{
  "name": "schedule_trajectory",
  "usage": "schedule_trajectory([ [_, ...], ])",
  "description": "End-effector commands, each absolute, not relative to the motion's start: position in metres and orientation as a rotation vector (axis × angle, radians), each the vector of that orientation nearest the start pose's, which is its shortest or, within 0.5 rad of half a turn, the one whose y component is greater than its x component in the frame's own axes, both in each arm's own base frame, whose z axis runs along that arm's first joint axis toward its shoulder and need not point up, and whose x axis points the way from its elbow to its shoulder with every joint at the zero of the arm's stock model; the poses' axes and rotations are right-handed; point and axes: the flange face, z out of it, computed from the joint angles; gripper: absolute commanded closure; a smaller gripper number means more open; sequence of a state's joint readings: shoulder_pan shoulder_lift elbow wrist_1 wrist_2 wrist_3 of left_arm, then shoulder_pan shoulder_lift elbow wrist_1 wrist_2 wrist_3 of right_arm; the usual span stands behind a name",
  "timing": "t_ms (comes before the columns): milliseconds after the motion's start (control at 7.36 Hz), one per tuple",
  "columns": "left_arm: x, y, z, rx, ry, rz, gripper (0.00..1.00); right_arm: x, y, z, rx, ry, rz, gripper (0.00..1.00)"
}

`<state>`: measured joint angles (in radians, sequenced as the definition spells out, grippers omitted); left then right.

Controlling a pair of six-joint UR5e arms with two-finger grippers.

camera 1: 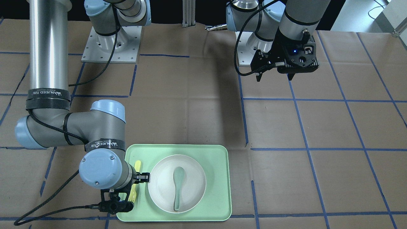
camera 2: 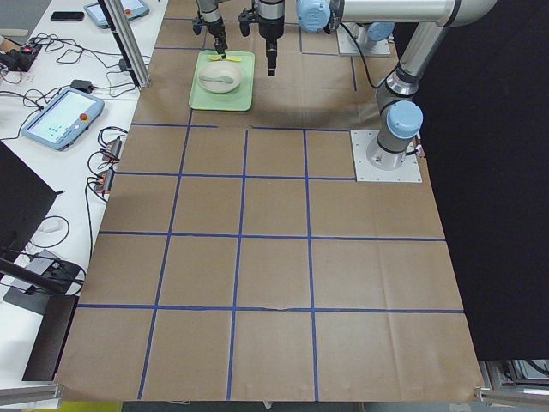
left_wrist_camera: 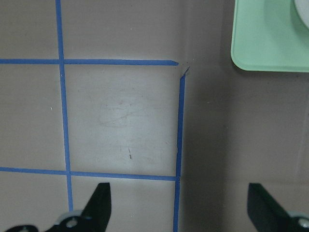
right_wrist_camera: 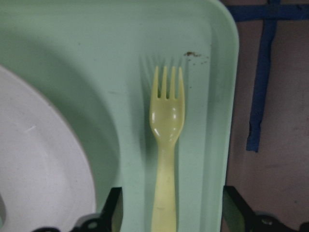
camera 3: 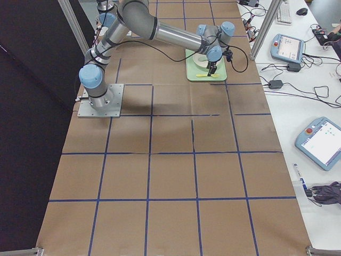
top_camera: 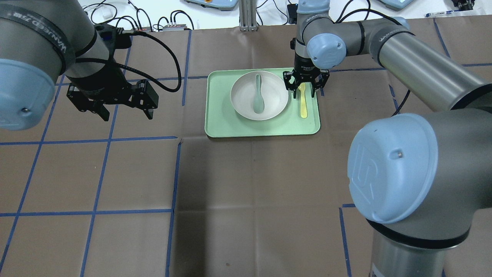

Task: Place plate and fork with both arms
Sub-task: 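Set the fork on the tray and open the right gripper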

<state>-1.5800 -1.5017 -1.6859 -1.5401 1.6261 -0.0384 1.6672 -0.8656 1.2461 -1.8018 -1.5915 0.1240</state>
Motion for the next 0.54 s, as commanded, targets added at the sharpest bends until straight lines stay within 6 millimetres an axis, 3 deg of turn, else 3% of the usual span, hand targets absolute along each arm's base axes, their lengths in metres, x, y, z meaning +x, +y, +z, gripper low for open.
schedule_trajectory([
  [0,-0.132,-0.459,0.467,-0.044,3.086,0.024,0.00,0.193,-0.692,0.286,-0.002,3.170,0.191,0.00],
  [272,-0.132,-0.460,0.466,-0.044,3.086,0.026,0.00,0.159,-0.656,0.330,-0.027,3.165,0.188,0.00],
  [407,-0.132,-0.460,0.466,-0.044,3.086,0.026,0.00,0.139,-0.621,0.361,-0.031,3.164,0.148,0.00],
])
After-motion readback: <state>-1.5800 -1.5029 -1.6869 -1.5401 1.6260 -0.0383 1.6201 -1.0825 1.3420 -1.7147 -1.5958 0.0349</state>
